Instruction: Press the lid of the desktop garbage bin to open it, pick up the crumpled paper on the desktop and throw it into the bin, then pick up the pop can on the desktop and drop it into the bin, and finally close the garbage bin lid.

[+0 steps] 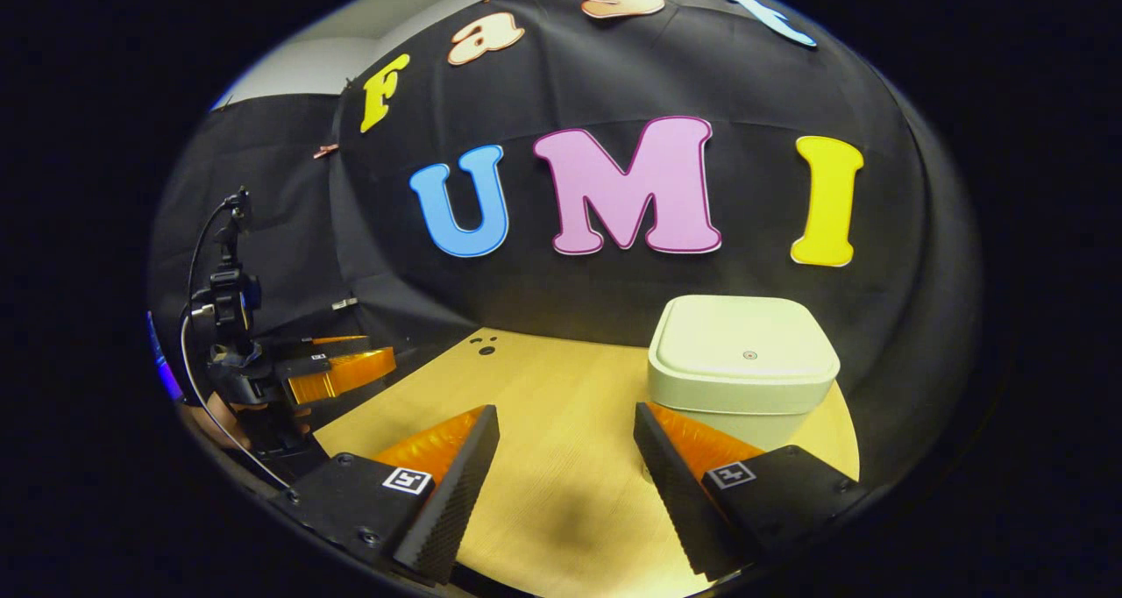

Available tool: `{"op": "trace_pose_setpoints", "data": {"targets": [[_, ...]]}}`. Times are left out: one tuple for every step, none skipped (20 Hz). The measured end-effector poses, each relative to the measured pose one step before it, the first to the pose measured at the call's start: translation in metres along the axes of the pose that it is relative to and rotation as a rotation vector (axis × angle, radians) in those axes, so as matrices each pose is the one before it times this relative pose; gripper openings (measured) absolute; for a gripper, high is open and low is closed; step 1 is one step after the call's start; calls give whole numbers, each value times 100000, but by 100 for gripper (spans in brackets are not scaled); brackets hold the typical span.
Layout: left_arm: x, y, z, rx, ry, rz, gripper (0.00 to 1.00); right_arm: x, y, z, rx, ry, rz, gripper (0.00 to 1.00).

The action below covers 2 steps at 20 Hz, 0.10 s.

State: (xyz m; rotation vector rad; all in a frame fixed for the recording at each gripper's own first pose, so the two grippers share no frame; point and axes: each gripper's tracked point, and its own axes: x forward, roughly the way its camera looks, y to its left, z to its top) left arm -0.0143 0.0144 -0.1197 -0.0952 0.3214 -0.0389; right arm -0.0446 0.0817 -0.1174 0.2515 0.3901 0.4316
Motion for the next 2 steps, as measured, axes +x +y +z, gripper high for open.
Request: {"op": "trace_pose_setpoints", "data": {"targets": [[-81, 107, -388, 15, 403, 1195, 89, 190, 219, -198, -587, 640, 1323, 97], [-8, 83, -273, 173, 303, 1113, 89, 88, 35, -142, -299, 521, 1091, 97]]}}
